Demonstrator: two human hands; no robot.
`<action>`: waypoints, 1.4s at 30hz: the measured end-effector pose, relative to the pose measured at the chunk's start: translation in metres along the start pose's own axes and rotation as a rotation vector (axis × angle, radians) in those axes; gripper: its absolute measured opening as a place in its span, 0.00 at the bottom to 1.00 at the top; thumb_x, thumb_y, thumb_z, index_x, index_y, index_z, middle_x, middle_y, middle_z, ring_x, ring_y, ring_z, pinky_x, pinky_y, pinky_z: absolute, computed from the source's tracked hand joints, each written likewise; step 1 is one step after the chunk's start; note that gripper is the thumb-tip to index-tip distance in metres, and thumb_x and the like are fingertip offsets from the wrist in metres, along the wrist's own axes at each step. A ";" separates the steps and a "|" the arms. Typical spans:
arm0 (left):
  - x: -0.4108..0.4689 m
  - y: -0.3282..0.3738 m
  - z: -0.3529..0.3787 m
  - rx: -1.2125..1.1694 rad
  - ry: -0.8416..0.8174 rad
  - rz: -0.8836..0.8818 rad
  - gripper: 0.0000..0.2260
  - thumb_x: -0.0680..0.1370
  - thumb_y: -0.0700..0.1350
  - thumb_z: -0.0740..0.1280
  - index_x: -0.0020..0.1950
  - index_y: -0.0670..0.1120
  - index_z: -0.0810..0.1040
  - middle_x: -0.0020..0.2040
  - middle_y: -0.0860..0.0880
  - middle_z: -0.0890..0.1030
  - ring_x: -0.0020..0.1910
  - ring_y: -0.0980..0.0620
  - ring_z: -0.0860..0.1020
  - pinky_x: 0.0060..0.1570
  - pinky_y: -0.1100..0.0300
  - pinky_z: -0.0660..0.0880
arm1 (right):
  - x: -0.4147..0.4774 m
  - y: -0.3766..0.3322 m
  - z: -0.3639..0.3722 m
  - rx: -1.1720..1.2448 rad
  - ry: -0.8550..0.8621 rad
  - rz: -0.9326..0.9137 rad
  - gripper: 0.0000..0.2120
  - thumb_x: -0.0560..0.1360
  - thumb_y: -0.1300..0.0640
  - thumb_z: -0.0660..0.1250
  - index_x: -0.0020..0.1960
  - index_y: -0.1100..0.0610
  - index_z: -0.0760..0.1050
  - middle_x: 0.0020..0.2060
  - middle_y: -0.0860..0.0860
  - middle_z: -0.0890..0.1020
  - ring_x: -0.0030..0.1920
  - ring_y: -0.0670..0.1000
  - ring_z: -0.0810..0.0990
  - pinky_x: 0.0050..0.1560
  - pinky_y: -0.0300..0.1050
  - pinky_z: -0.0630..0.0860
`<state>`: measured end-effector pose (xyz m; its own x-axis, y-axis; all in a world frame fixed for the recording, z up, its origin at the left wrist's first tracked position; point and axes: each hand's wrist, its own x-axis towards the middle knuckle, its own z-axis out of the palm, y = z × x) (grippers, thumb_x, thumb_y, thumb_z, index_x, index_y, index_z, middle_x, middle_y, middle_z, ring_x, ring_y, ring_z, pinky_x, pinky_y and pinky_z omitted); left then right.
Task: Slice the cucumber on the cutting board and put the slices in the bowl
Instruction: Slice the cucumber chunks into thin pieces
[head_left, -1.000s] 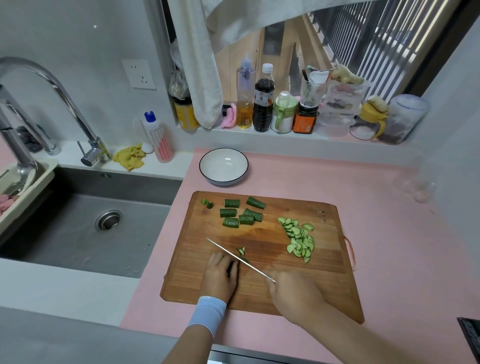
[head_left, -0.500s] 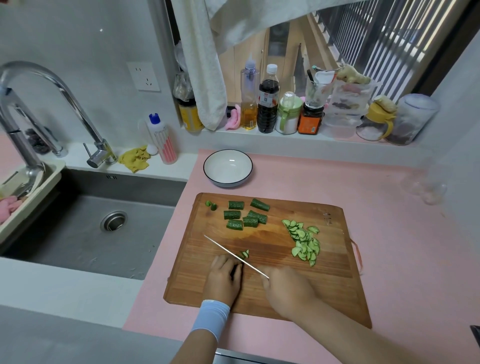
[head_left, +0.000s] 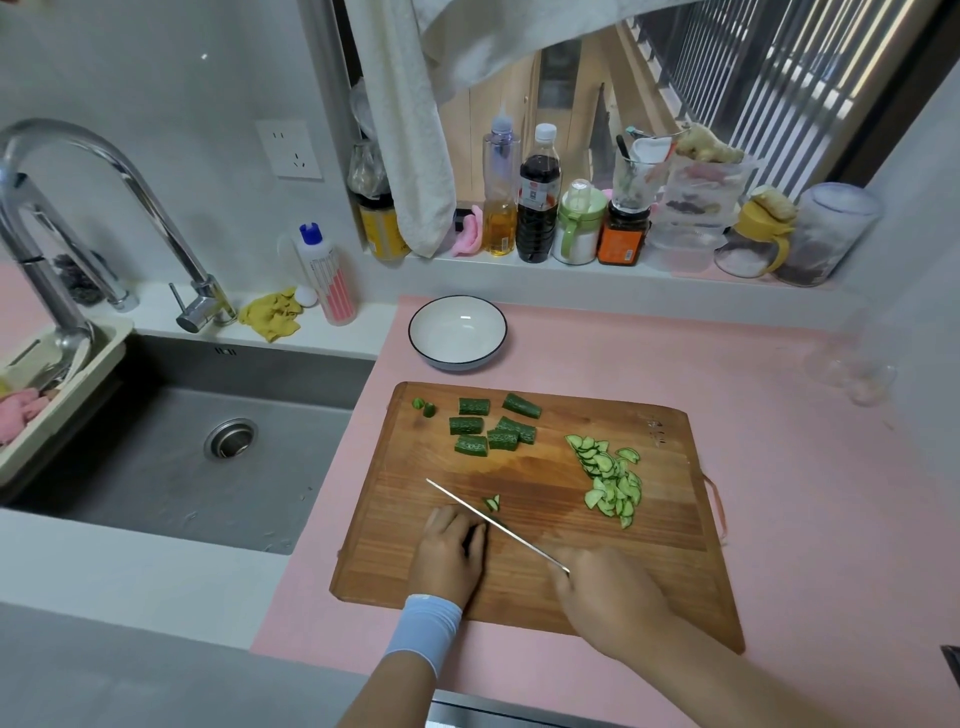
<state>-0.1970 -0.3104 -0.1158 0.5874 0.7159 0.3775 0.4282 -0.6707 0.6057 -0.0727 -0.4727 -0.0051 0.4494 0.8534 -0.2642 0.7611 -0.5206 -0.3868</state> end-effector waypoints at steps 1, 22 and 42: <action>0.000 0.000 0.000 -0.001 0.003 -0.002 0.08 0.69 0.34 0.76 0.43 0.44 0.82 0.41 0.49 0.79 0.43 0.52 0.73 0.49 0.67 0.69 | 0.002 -0.001 0.001 0.011 -0.005 0.010 0.14 0.82 0.51 0.56 0.62 0.46 0.77 0.44 0.49 0.84 0.44 0.53 0.81 0.39 0.44 0.69; -0.002 0.002 0.000 -0.002 0.009 -0.022 0.08 0.70 0.34 0.74 0.46 0.43 0.82 0.43 0.48 0.79 0.45 0.51 0.73 0.51 0.67 0.69 | 0.020 -0.019 0.009 -0.064 0.009 -0.005 0.14 0.81 0.50 0.56 0.62 0.45 0.76 0.46 0.51 0.84 0.49 0.57 0.82 0.43 0.47 0.74; -0.006 0.000 0.002 -0.001 0.016 -0.032 0.05 0.71 0.35 0.73 0.43 0.43 0.81 0.43 0.48 0.77 0.45 0.51 0.73 0.46 0.61 0.72 | 0.024 -0.027 0.003 -0.009 -0.062 0.068 0.11 0.81 0.51 0.57 0.47 0.51 0.77 0.40 0.49 0.82 0.44 0.55 0.80 0.41 0.46 0.73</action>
<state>-0.1993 -0.3151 -0.1189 0.5626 0.7397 0.3693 0.4453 -0.6475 0.6184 -0.0835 -0.4385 -0.0035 0.4708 0.8125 -0.3438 0.7340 -0.5769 -0.3582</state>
